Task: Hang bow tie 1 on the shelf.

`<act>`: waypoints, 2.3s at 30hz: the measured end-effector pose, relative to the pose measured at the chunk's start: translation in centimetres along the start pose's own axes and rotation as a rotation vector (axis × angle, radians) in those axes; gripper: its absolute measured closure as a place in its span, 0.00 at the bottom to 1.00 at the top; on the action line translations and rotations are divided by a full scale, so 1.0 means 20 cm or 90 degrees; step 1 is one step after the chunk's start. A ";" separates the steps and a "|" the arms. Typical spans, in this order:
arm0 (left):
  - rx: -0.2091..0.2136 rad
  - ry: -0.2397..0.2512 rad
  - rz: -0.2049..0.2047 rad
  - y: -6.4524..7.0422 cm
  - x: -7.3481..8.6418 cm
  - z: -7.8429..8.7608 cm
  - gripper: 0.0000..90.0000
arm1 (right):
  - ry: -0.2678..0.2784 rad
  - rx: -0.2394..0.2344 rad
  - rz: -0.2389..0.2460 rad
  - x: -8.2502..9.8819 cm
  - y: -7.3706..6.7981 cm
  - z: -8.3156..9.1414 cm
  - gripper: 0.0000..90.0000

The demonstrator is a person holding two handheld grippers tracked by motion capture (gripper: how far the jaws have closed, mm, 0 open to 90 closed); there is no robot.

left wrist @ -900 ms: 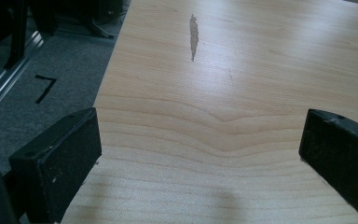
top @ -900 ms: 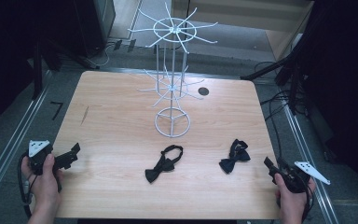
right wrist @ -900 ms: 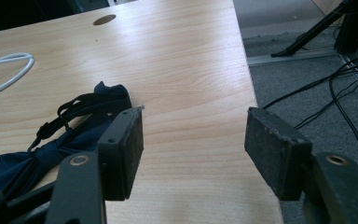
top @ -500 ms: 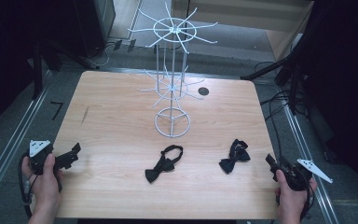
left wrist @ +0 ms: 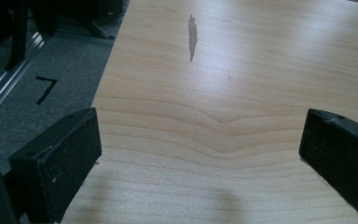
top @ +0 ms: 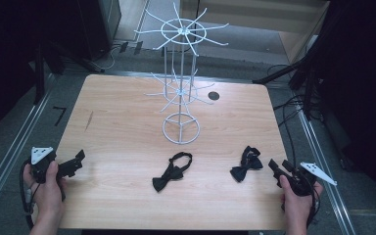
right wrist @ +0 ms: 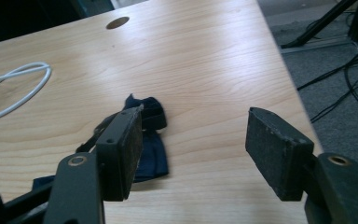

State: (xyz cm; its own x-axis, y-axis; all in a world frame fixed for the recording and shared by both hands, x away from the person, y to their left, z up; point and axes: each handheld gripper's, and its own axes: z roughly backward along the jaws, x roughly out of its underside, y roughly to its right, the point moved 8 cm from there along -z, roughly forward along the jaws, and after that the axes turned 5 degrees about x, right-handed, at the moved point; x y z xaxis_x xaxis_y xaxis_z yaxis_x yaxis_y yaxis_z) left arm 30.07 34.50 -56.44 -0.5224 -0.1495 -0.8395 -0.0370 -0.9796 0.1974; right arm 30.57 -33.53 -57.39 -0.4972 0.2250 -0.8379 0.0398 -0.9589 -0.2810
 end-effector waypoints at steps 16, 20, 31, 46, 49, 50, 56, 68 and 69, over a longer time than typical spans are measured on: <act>-0.002 0.000 -0.001 0.00 0.00 0.00 0.00 | -0.043 -0.031 0.056 0.08 -0.23 -0.09 0.42; -0.002 0.000 -0.002 0.00 0.00 0.00 0.00 | -0.054 -0.033 0.058 0.10 -0.28 -0.12 0.42; -0.002 -0.001 -0.004 0.00 0.00 0.00 0.00 | -0.073 -0.039 0.096 0.12 -0.37 -0.17 0.40; -0.001 -0.001 -0.003 0.00 0.00 0.00 0.00 | -0.118 -0.052 0.103 0.17 -0.38 -0.17 0.65; 0.000 0.000 -0.002 0.00 0.00 0.00 0.00 | -0.127 -0.072 0.080 0.17 -0.37 -0.16 0.74; 0.000 0.000 -0.003 0.00 0.00 0.00 0.00 | -0.129 -0.074 0.075 0.17 -0.37 -0.16 0.77; 0.000 0.000 -0.004 0.00 0.00 0.00 0.00 | -0.135 -0.086 0.087 0.16 -0.37 -0.14 0.94; 0.000 -0.001 -0.004 0.00 0.00 -0.01 0.00 | -0.086 -0.094 0.134 0.10 -0.43 -0.09 0.97; 0.000 0.000 -0.005 0.01 0.00 -0.01 0.00 | -0.081 -0.095 0.136 0.09 -0.43 -0.09 0.97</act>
State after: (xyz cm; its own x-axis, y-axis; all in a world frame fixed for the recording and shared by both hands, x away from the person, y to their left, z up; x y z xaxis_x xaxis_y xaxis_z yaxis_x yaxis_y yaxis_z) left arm 30.24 34.39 -56.42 -0.5223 -0.1414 -0.8410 -0.0410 -0.9808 0.1904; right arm 30.81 -24.51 -57.28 -0.5682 -0.0120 -0.8228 0.2779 -0.9439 -0.1782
